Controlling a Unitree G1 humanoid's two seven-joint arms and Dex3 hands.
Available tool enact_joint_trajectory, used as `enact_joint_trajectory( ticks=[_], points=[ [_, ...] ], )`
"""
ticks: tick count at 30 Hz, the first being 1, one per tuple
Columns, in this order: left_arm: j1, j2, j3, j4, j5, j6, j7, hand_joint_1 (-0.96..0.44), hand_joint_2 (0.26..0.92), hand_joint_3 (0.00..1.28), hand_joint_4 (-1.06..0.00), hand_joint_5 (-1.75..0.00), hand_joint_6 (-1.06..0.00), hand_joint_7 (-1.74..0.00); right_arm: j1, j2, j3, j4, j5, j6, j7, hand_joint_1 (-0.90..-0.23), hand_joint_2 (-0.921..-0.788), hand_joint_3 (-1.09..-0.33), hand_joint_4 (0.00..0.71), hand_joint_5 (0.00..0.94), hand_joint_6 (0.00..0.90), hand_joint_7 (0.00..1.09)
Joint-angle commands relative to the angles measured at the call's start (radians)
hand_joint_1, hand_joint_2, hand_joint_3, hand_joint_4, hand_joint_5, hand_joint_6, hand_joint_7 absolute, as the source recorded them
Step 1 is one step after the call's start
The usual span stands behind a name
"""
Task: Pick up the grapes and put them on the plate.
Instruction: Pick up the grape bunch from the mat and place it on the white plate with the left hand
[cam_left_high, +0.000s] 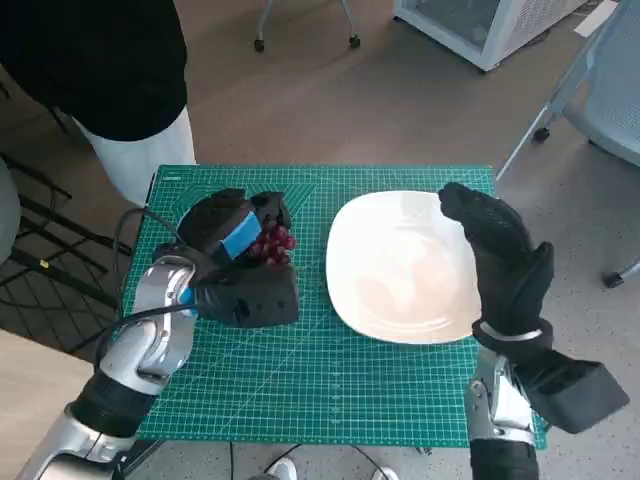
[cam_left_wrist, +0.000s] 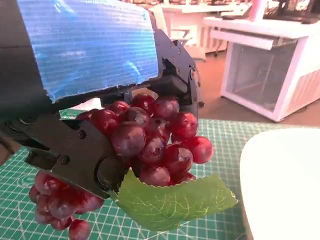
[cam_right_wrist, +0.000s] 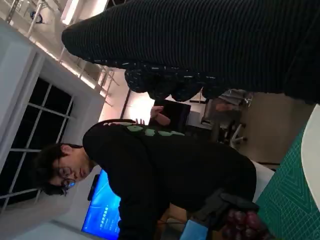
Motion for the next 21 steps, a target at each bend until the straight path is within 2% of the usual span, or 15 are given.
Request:
enact_joint_trajectory(
  ticks=[1, 11, 16, 21],
  points=[
    [0.004, 0.002, 0.014, -0.016, 0.009, -0.007, -0.002, 0.00, 0.921, 0.15, -0.56, -1.29, -0.56, -1.26, 0.008, 0.005, -0.001, 0.012, 0.006, 0.007, 0.006, -0.674, -0.921, -0.722, 0.406, 0.007, 0.012, 0.51],
    [-0.021, -0.020, 0.005, -0.090, 0.007, 0.008, -0.060, 0.00, 0.921, 0.16, -0.55, -1.30, -0.55, -1.27, 0.009, 0.002, -0.003, 0.014, 0.015, 0.007, 0.014, -0.674, -0.921, -0.722, 0.406, 0.006, 0.010, 0.51],
    [-0.045, -0.046, -0.012, -0.156, 0.029, 0.028, -0.102, 0.00, 0.921, 0.14, -0.60, -1.36, -0.57, -1.13, 0.006, 0.000, -0.005, 0.019, 0.019, 0.006, 0.018, -0.674, -0.921, -0.721, 0.407, 0.007, 0.010, 0.51],
    [-0.088, -0.086, -0.041, -0.172, 0.060, 0.027, -0.131, 0.00, 0.921, 0.13, -0.62, -1.36, -0.57, -1.09, 0.005, 0.000, -0.007, 0.018, 0.020, 0.006, 0.017, -0.674, -0.921, -0.720, 0.409, 0.007, 0.011, 0.51]
  ],
)
